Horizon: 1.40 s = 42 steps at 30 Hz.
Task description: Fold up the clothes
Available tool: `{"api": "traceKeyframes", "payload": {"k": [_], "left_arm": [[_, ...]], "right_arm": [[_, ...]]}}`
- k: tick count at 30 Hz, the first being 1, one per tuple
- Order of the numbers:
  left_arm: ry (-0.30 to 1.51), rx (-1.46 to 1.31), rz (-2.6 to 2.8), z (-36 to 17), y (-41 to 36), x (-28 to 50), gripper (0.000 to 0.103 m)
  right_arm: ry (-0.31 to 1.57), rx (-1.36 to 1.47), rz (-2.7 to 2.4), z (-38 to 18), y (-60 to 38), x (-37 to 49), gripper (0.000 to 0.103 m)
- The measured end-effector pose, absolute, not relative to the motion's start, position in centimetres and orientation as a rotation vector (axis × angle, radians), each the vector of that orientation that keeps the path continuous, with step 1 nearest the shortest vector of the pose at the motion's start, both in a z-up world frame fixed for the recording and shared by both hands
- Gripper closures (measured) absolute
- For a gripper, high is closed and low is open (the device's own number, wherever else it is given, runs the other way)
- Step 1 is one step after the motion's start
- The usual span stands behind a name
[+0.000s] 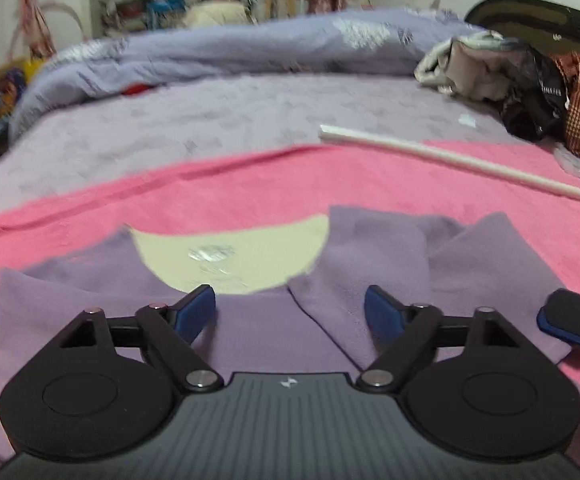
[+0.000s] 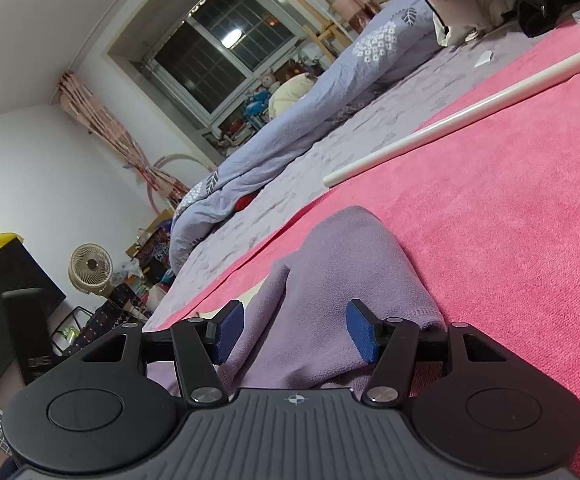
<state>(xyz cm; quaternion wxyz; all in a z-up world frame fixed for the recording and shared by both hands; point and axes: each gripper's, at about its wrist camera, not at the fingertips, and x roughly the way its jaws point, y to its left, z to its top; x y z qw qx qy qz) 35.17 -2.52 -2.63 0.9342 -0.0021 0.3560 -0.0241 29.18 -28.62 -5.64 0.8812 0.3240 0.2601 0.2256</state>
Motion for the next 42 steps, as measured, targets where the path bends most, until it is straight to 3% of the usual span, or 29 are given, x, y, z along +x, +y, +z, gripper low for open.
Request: {"api": "traceKeyframes", "payload": {"k": [2, 4, 6, 7, 9, 12, 16, 20, 23, 24, 35, 40, 41, 42], "left_arm": [[0.733, -0.031, -0.043, -2.9, -2.4, 36.1, 0.017], [0.726, -0.023, -0.053, -3.0, -2.7, 36.7, 0.028], [0.717, -0.034, -0.093, -3.0, -3.0, 36.6, 0.054], [0.711, -0.046, -0.117, -3.0, -3.1, 36.4, 0.060], [0.696, -0.048, -0.156, -2.7, -3.4, 35.8, 0.091], [0.658, -0.081, -0.194, -1.7, -3.1, 34.8, 0.100], [0.577, -0.152, -0.171, 0.1, -1.5, 33.7, 0.101], [0.646, -0.130, -0.089, -0.4, -0.7, 35.0, 0.096], [0.726, -0.123, -0.057, -2.7, -1.0, 36.0, 0.055], [0.729, -0.113, -0.054, -3.0, -1.3, 36.1, 0.052], [0.742, -0.286, -0.182, -2.6, -0.3, 37.2, 0.054], [0.747, -0.193, -0.185, -2.9, -2.0, 37.3, 0.054], [0.741, -0.183, -0.181, -2.9, -2.2, 37.3, 0.058], [0.739, -0.195, -0.186, -2.9, -2.1, 37.2, 0.072]], "right_arm": [[0.543, 0.675, 0.470, -5.7, -28.6, 29.2, 0.044], [0.544, 0.675, 0.471, -5.7, -28.6, 29.2, 0.044], [0.544, 0.675, 0.472, -5.7, -28.5, 29.2, 0.043], [0.544, 0.675, 0.473, -5.7, -28.6, 29.2, 0.043], [0.544, 0.676, 0.473, -5.7, -28.6, 29.2, 0.043], [0.544, 0.680, 0.474, -5.7, -28.6, 29.2, 0.043], [0.545, 0.682, 0.474, -5.7, -28.6, 29.2, 0.043], [0.546, 0.683, 0.475, -5.7, -28.6, 29.2, 0.042], [0.546, 0.683, 0.476, -5.7, -28.6, 29.2, 0.042], [0.546, 0.684, 0.476, -5.7, -28.7, 29.2, 0.042], [0.551, 0.681, 0.476, -5.6, -28.6, 29.3, 0.040], [0.553, 0.678, 0.477, -5.6, -28.4, 29.3, 0.039], [0.553, 0.678, 0.477, -5.6, -28.4, 29.3, 0.039], [0.553, 0.679, 0.477, -5.7, -28.4, 29.3, 0.039]]}}
